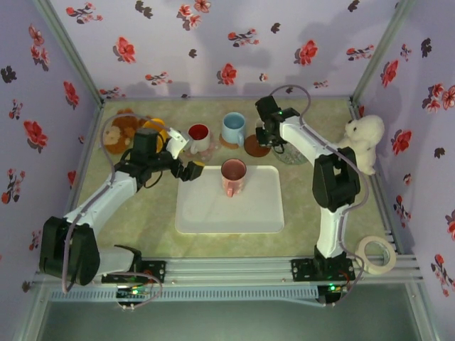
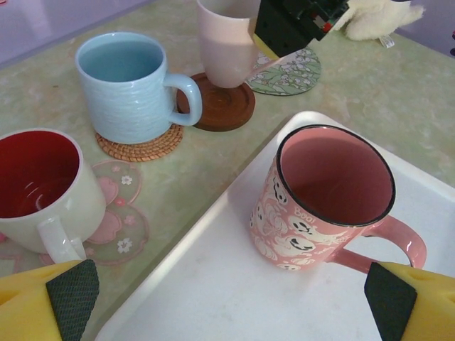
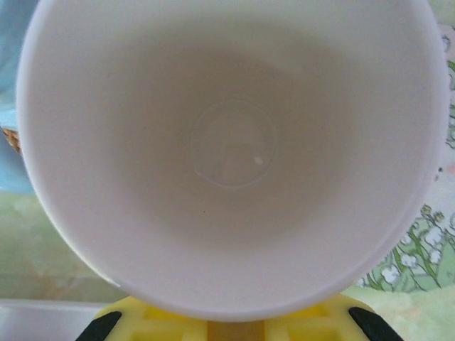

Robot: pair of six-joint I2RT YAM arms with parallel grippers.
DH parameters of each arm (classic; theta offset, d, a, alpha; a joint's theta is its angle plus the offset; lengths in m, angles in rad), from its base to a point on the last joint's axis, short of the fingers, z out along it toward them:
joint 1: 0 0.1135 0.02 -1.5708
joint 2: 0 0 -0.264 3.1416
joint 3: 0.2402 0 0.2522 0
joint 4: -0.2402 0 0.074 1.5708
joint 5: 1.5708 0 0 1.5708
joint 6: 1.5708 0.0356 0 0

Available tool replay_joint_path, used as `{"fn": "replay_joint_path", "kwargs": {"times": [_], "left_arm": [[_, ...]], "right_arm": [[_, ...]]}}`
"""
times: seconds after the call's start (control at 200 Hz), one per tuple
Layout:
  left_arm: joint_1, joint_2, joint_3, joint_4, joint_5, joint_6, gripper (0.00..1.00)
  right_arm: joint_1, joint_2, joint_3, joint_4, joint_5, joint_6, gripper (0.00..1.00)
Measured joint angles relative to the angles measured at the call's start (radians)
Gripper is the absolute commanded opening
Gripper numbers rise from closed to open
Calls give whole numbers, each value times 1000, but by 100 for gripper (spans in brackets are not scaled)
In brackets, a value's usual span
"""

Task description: Place the cup by the coaster

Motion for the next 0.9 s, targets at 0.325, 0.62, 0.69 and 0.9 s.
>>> {"fn": "replay_joint_path", "kwargs": {"times": [0.325,0.62,0.69,0.9], "left_arm": [[0,0,2,0,3,-1,99],[0,0,2,0,3,-5,99],[0,0,2,0,3,-5,99],[0,0,2,0,3,-5,99]], "right_arm": [[0,67,29,13,-32,11,0],[2,69,32,26,-60,25,0],[2,69,32,29,-65,25,0],[2,69,29,31,-69,25,0]]}}
